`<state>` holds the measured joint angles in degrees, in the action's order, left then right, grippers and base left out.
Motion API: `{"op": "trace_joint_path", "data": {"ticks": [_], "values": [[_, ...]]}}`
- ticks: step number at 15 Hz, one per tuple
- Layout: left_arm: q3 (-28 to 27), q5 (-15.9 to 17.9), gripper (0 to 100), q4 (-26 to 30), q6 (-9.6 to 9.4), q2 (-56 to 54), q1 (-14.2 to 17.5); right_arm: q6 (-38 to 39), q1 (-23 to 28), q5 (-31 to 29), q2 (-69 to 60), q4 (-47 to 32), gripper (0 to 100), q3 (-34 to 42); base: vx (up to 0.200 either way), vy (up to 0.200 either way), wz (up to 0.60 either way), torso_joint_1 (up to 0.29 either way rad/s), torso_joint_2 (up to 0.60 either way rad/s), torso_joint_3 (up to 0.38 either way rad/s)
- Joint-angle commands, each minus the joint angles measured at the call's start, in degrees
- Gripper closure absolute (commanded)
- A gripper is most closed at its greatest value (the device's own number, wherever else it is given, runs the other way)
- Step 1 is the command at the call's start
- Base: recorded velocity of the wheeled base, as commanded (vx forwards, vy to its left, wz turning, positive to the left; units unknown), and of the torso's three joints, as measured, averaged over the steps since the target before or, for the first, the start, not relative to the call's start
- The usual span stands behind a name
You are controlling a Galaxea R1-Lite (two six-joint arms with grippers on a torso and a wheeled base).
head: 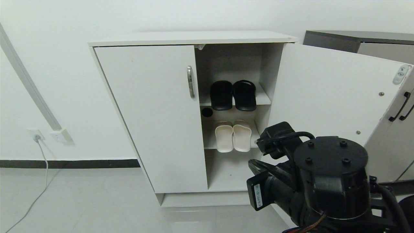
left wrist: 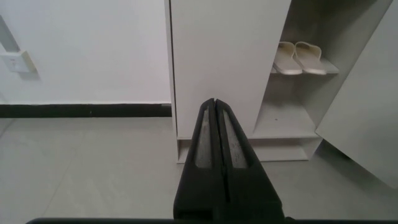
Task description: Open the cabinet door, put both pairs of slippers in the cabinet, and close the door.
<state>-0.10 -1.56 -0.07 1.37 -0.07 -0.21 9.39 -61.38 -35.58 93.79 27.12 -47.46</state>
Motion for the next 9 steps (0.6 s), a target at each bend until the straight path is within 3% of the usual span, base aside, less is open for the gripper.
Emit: {"op": "trace_joint_path", "data": {"ticks": [1, 7, 9], "values": [[0.01, -0.02, 100, -0.01, 0.04, 0.07, 0.03, 0.02, -0.06, -0.01, 0.25, 0.03, 100, 0.0, 0.0, 0.0, 0.0, 0.0, 0.0, 0.0], [0.01, -0.02, 100, -0.01, 0.04, 0.07, 0.03, 0.02, 0.3, -0.01, 0.86, 0.03, 100, 0.0, 0.0, 0.0, 0.0, 0.0, 0.0, 0.0], [0.01, -0.02, 100, -0.01, 0.04, 0.07, 0.03, 0.02, 0.3, -0.1, 0.86, 0.03, 100, -0.09, 0.0, 0.0, 0.0, 0.007, -0.15, -0.146]]}}
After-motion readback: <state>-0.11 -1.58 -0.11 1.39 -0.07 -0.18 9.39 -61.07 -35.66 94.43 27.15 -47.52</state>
